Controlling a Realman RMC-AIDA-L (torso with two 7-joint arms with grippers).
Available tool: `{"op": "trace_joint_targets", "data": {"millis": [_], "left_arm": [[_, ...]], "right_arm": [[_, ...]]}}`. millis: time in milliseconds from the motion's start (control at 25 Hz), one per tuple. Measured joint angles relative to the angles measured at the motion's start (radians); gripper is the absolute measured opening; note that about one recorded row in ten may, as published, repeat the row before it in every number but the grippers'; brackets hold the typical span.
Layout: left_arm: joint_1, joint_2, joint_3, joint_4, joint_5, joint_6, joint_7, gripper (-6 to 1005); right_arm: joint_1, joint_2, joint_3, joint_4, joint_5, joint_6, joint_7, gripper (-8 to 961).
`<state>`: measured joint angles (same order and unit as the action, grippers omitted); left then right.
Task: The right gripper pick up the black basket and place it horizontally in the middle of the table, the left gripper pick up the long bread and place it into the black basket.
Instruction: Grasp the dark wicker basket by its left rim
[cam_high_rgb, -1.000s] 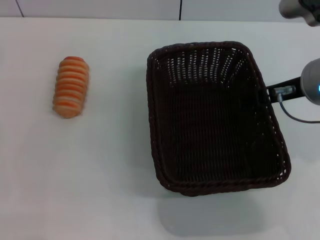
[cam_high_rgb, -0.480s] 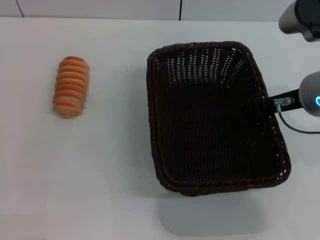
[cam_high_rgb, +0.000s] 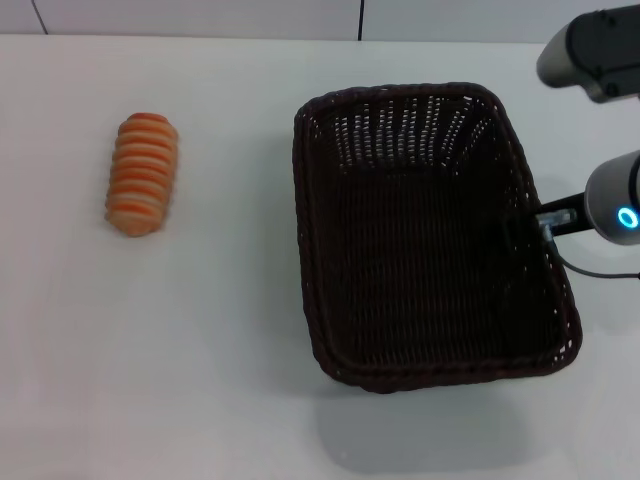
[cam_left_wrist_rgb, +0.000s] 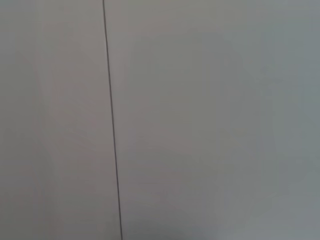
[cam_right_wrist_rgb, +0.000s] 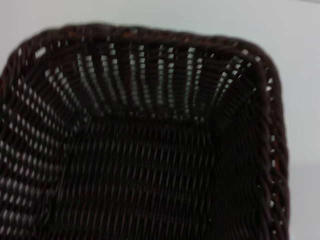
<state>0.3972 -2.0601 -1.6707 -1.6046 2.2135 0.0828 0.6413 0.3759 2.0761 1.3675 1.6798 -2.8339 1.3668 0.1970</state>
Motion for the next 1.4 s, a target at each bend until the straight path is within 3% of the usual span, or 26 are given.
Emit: {"op": "trace_joint_targets", "data": {"millis": [120, 280, 760, 920, 1200, 1240, 1320, 1360, 1400], "left_arm": [[0.004, 0.000, 0.001, 0.000, 0.000, 0.000, 0.000, 814], [0.012, 0.000, 0.002, -0.003, 0.000, 0.000, 0.000, 814], [0.027, -0.003, 0.002, -0.020, 0.000, 0.000, 0.000, 814], [0.026, -0.003, 0.002, -0.026, 0.000, 0.000, 0.000, 814], [0.026, -0.004, 0.003, -0.050, 0.000, -0.031, 0.000, 814], [0.028, -0.004, 0.003, -0.057, -0.001, -0.039, 0.000, 814], [0.028, -0.004, 0.003, -0.061, -0.002, -0.043, 0.000, 814], [0.031, -0.005, 0.003, -0.073, -0.003, -0.051, 0.000, 814], [0.031, -0.005, 0.003, -0.073, -0.003, -0.051, 0.000, 814]], "right_arm": [[-0.001, 0.001, -0.014, -0.005, -0.006, -0.007, -0.020, 707], [-0.015, 0.000, -0.049, 0.022, -0.043, -0.031, -0.044, 507], [-0.055, 0.000, -0.035, 0.070, -0.050, -0.103, -0.221, 204], [-0.082, 0.000, -0.006, 0.090, -0.022, -0.141, -0.322, 199], [-0.094, -0.002, 0.172, 0.050, 0.279, -0.198, -0.647, 191], [-0.079, -0.003, 0.233, 0.020, 0.377, -0.177, -0.770, 190], [-0.068, -0.004, 0.271, 0.002, 0.426, -0.161, -0.831, 188], [-0.046, -0.005, 0.351, -0.040, 0.518, -0.114, -0.935, 187], [-0.046, -0.005, 0.351, -0.040, 0.518, -0.114, -0.935, 185]]}}
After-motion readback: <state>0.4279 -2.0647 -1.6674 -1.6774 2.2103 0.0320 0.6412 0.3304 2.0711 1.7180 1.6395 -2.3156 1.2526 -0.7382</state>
